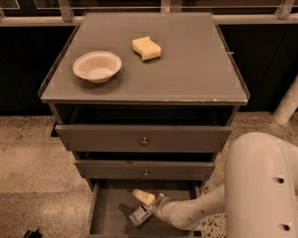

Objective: Pick blue plastic bottle from bottom drawer and place on counter

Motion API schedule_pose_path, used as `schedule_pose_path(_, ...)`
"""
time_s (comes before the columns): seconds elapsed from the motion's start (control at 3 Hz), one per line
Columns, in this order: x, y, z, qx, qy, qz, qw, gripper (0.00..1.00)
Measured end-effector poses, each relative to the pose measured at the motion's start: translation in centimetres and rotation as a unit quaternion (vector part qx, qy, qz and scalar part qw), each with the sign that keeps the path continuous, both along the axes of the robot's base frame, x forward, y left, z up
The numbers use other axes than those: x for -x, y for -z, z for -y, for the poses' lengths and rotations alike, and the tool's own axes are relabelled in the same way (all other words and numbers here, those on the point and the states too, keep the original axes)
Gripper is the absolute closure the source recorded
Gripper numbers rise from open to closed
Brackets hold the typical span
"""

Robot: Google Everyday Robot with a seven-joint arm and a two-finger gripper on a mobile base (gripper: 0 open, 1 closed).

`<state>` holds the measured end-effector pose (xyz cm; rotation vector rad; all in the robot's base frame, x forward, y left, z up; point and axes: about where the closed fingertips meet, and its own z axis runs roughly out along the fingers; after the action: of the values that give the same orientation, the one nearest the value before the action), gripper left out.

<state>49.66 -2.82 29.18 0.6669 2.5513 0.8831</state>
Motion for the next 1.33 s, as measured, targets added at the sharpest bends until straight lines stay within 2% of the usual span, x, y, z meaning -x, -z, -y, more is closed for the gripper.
schedule_pose_path(0.33,-2.0,5.4,-2.0,0.018,-0.011,-0.038,0.9990,0.00)
schedule_pose_path(1.0,-2.1,5.5,-2.0,0.011,-0.021,-0.037,0.9990,0.00)
schedule_pose_path(1.33,-2.1,6.8,-1.4,0.000,-0.054,-0.045,0.9976,0.00)
